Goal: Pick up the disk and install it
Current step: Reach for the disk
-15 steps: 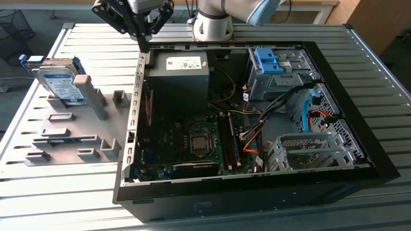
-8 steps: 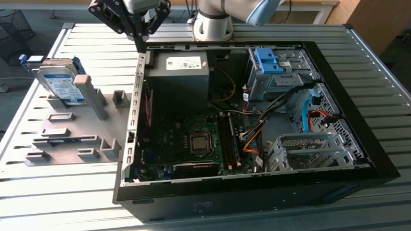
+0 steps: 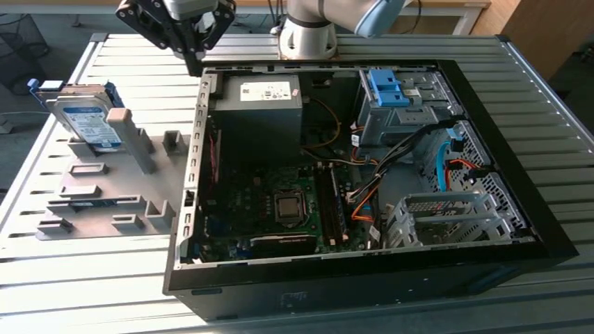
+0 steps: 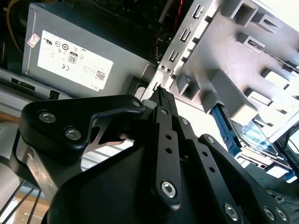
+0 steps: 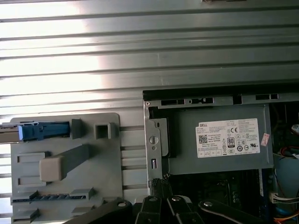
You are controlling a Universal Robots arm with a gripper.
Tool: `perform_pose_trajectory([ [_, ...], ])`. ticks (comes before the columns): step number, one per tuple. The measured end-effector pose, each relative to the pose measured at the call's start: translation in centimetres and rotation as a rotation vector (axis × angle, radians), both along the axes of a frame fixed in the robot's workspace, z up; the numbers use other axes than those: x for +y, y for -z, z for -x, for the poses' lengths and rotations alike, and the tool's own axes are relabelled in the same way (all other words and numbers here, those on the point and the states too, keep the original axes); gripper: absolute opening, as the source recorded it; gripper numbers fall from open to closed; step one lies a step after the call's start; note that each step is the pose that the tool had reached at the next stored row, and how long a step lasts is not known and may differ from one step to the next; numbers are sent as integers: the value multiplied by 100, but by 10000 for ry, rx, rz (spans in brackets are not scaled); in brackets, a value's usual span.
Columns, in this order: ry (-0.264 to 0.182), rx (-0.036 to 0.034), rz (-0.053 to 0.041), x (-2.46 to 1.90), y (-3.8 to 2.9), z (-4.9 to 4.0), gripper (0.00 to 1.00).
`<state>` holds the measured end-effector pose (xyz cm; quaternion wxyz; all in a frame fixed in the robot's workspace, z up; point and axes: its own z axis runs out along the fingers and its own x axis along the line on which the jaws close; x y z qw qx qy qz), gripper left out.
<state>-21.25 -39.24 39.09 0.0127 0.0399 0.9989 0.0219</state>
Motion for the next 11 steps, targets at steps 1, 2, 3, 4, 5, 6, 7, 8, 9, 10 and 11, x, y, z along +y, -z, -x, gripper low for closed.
perform_pose_trajectory([
  [1, 0, 7, 0, 1, 1, 14, 11],
  [2, 0, 12, 1, 2, 1, 31, 11],
  [3, 1, 15, 1, 4, 2, 49, 11],
  [4, 1, 16, 1, 6, 3, 69, 11],
  [5, 1, 15, 0, 9, 4, 91, 11],
  [6, 1, 16, 1, 12, 4, 115, 11],
  [7, 0, 16, 0, 16, 5, 138, 11],
  [8, 1, 16, 1, 20, 6, 160, 11],
  [9, 0, 16, 0, 23, 6, 182, 11],
  [10, 1, 16, 0, 25, 7, 205, 11],
  [11, 2, 16, 0, 28, 8, 229, 11],
])
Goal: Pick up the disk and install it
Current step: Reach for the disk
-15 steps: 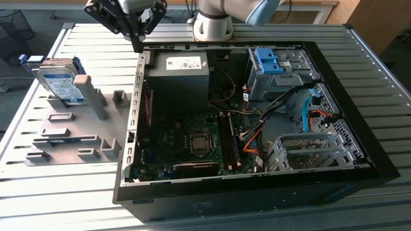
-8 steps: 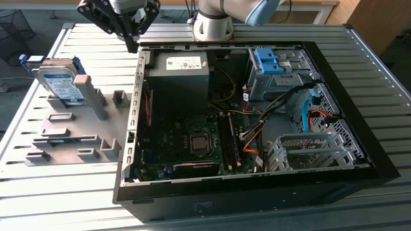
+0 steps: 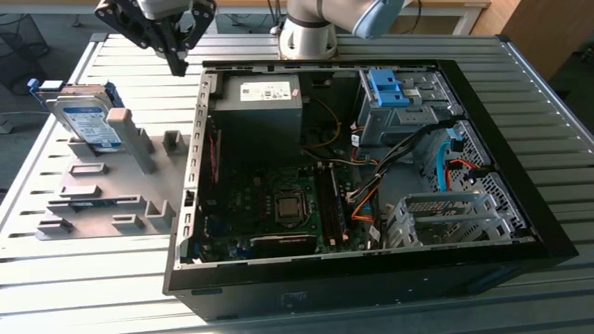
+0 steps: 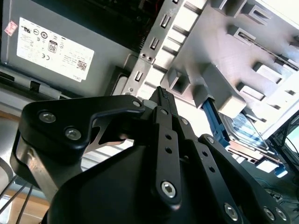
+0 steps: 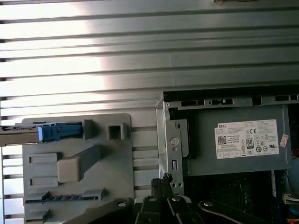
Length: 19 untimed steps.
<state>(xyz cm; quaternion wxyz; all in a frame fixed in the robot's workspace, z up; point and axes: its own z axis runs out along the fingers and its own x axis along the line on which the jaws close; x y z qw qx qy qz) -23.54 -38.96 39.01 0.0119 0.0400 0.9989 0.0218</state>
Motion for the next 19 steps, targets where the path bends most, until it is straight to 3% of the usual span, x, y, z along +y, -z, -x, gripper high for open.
perform_pose_trajectory([
  [5, 5, 10, 1, 57, 11, 112, 11],
  [10, 9, 12, 0, 159, 26, 213, 11],
  [19, 9, 12, 0, 168, 27, 229, 11],
])
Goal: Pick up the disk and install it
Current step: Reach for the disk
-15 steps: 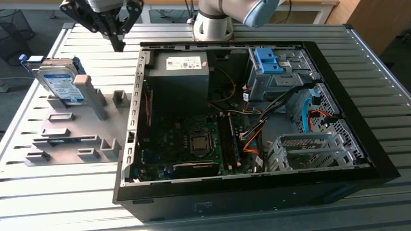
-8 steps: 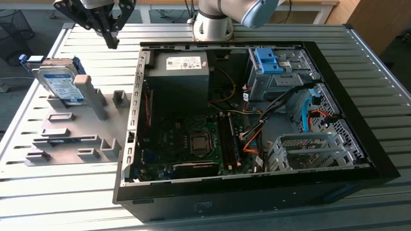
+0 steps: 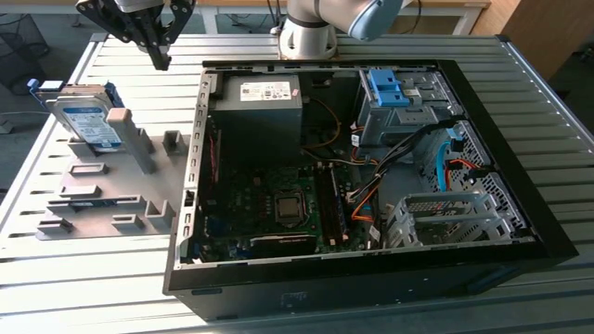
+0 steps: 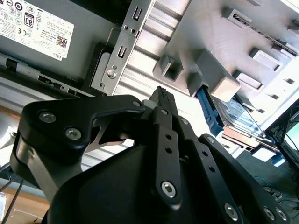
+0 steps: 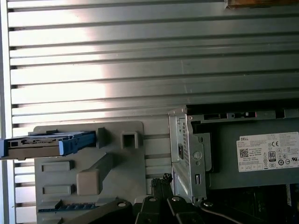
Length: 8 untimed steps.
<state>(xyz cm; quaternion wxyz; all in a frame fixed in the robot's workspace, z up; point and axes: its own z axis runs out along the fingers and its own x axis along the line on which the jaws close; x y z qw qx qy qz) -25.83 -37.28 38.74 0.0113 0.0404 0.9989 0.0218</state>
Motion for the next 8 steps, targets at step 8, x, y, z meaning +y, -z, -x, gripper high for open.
perform_pose_trajectory([
  [8, 0, -1, 3, 2, 0, 29, 11],
])
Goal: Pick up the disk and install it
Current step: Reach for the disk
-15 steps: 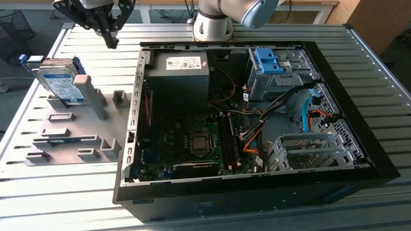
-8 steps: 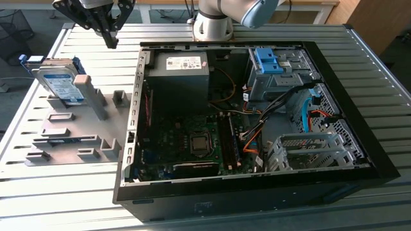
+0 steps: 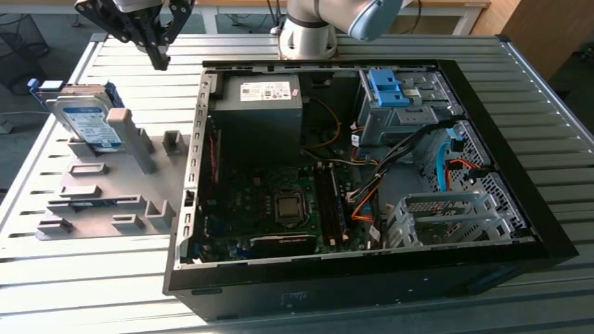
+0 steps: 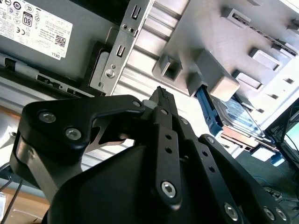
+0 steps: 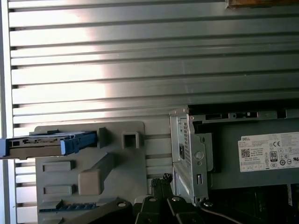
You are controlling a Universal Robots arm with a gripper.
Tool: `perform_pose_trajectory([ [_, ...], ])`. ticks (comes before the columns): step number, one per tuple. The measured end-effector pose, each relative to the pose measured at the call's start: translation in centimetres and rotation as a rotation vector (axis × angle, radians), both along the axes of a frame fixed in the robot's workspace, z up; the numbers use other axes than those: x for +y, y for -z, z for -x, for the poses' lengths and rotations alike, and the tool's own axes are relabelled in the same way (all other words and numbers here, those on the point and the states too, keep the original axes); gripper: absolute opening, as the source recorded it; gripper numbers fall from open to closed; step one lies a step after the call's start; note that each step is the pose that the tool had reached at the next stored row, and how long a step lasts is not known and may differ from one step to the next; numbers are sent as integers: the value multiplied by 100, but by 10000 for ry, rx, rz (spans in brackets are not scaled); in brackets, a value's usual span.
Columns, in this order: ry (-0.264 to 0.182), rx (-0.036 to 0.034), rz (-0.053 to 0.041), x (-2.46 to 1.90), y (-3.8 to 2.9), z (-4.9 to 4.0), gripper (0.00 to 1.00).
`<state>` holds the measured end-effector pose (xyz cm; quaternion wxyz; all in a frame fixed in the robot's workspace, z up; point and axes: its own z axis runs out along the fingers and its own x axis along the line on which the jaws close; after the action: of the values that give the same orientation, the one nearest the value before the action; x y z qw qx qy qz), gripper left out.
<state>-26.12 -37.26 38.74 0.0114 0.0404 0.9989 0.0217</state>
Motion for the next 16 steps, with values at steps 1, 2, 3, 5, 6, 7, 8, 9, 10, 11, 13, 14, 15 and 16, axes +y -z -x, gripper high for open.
perform_pose_trajectory([
  [1, 1, 1, -1, 1, 0, 24, 11],
  [2, 1, 0, -1, 2, 0, 56, 11],
  [3, -1, 1, 0, 3, 0, 91, 11],
  [5, 0, 0, -1, 5, 0, 153, 11],
  [6, 0, 0, -1, 7, 0, 182, 11],
  [7, 1, 0, -1, 11, 0, 206, 11],
  [8, 1, 0, -1, 18, 0, 228, 11],
  [9, 0, 1, -1, 24, 0, 248, 11],
  [10, 0, 0, -1, 28, 0, 264, 11],
  [11, 0, 0, -1, 30, 0, 274, 11],
  [13, -1, 0, -1, 30, 0, 277, 11],
  [14, 0, 1, -1, 30, 0, 279, 11],
  [15, 0, 0, -1, 30, 0, 280, 11],
  [16, 0, 0, -1, 30, 0, 280, 11],
])
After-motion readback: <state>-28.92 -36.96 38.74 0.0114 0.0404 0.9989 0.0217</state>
